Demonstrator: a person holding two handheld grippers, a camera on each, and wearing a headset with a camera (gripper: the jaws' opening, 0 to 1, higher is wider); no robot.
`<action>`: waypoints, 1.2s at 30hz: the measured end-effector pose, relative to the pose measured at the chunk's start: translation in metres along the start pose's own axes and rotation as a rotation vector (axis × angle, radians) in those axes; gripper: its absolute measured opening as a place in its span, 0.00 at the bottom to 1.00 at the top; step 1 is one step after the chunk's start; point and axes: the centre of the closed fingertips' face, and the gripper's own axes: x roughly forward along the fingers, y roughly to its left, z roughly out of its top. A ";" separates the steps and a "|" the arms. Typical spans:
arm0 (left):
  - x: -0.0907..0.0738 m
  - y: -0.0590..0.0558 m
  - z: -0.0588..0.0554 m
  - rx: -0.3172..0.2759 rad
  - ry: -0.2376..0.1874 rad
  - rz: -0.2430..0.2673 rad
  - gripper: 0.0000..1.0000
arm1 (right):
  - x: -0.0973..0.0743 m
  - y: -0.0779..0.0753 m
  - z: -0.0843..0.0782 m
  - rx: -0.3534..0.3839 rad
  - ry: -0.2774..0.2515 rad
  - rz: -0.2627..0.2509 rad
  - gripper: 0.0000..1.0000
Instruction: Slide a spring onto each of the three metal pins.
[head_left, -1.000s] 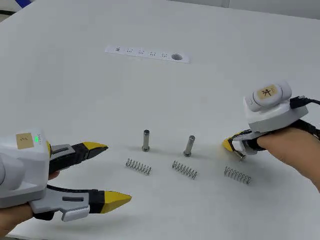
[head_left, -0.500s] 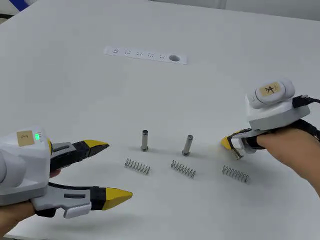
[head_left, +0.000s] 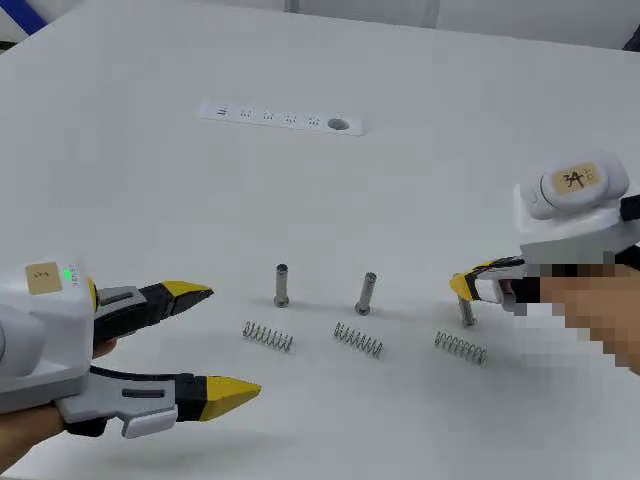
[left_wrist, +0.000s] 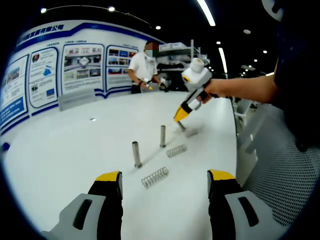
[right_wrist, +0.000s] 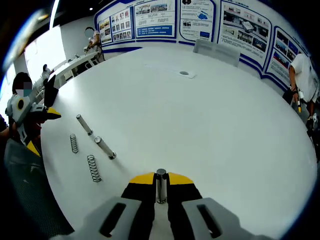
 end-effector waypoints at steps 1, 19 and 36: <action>0.000 0.000 0.000 0.001 -0.001 0.000 0.70 | -0.001 0.001 0.000 0.001 -0.003 0.002 0.09; -0.001 -0.002 0.004 0.010 -0.002 0.002 0.70 | -0.014 0.010 -0.008 -0.017 -0.011 0.011 0.09; -0.004 -0.004 0.007 0.017 0.006 0.009 0.70 | -0.017 0.013 -0.009 -0.044 -0.018 0.028 0.11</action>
